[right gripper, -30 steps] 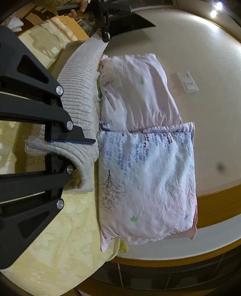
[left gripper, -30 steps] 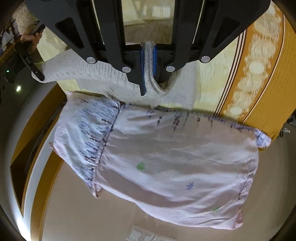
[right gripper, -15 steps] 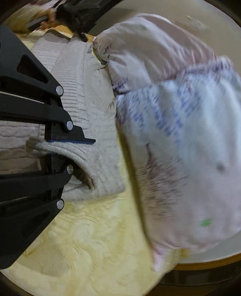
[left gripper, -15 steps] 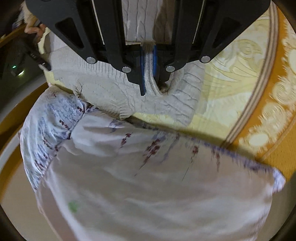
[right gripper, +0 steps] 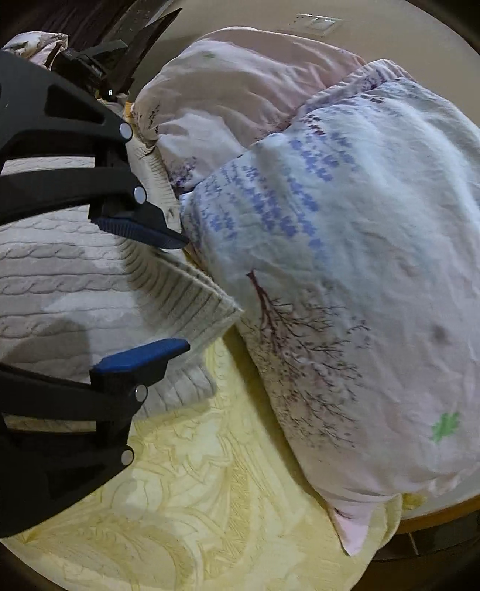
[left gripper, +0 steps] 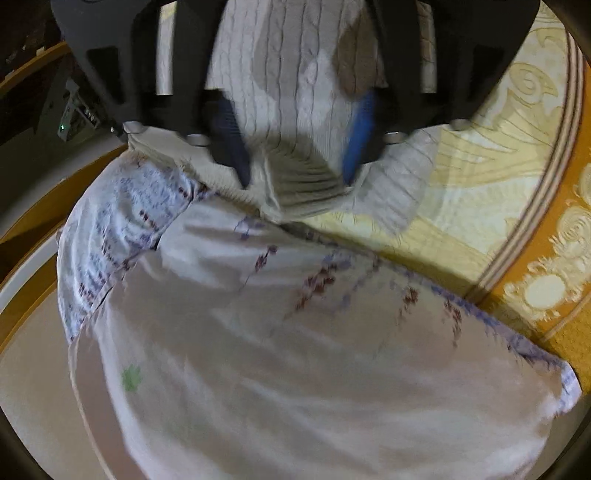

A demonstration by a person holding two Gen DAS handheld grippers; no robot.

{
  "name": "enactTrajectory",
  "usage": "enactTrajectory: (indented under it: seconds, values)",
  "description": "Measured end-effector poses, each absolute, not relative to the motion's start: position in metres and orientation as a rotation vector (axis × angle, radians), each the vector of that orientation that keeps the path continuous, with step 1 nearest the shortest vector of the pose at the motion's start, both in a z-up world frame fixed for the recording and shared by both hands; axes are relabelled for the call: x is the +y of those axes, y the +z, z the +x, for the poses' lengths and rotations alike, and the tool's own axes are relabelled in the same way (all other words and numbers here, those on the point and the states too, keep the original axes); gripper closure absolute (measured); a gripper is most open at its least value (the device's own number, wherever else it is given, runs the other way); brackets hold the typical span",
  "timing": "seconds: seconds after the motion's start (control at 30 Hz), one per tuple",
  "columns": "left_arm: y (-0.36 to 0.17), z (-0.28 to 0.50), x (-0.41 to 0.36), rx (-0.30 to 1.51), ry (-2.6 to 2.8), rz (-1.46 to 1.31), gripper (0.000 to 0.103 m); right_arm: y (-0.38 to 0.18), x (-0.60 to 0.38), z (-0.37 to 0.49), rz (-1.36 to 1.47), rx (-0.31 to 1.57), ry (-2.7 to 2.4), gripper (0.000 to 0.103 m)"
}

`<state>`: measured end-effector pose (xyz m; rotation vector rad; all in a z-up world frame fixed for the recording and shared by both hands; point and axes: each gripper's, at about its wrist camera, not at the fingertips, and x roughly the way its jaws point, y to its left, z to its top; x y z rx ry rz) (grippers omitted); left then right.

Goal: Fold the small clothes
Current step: 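Regrasp the folded hem with both grippers and press it onto the strip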

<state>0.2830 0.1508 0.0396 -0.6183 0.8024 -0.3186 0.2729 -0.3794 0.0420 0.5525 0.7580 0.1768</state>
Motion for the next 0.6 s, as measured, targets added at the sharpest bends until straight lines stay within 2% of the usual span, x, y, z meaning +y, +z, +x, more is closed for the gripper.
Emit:
enactTrajectory:
  seconds: [0.2,0.47,0.53,0.6]
  values:
    - [0.057,0.257,0.158,0.783,-0.284,-0.503,0.043,0.047,-0.395,0.229,0.435,0.757,0.156,0.053]
    - [0.042,0.212,0.164,0.822,-0.226,-0.374,0.047,0.024,-0.396,0.182,0.312,0.823,0.181,0.066]
    - [0.037,0.206,0.164,0.833,-0.215,-0.344,0.055,0.020,-0.391,0.178,0.273,0.832,0.173,0.080]
    - [0.032,0.203,0.162,0.852,-0.216,-0.330,0.065,0.020,-0.387,0.174,0.233,0.820,0.157,0.083]
